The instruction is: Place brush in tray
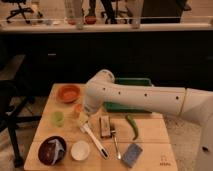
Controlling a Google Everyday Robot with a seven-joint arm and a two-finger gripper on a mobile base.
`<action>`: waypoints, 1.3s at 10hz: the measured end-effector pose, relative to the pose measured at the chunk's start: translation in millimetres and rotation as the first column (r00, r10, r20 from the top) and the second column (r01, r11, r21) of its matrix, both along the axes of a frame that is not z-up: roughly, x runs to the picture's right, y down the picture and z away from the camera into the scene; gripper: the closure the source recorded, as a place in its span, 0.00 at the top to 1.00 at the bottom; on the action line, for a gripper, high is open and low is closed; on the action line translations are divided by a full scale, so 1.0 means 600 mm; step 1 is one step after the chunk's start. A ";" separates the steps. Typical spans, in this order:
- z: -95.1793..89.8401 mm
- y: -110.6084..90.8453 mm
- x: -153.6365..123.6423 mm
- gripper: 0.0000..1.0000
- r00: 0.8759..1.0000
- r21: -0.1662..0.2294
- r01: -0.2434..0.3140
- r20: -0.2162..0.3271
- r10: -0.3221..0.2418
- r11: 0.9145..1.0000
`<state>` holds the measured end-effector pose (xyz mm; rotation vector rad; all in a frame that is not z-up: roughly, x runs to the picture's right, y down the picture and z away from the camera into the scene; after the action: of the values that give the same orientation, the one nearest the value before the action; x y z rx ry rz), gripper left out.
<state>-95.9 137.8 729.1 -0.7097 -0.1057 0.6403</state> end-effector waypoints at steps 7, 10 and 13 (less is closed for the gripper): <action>0.044 0.080 -0.070 0.80 0.992 -0.088 -0.100 -0.080 0.093 0.991; 0.072 0.115 -0.060 0.80 0.981 -0.115 -0.171 -0.116 0.158 0.979; 0.091 0.147 -0.030 0.80 0.968 -0.131 -0.228 -0.138 0.210 0.965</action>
<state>-113.8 226.0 783.6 -0.8046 -0.0231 0.9105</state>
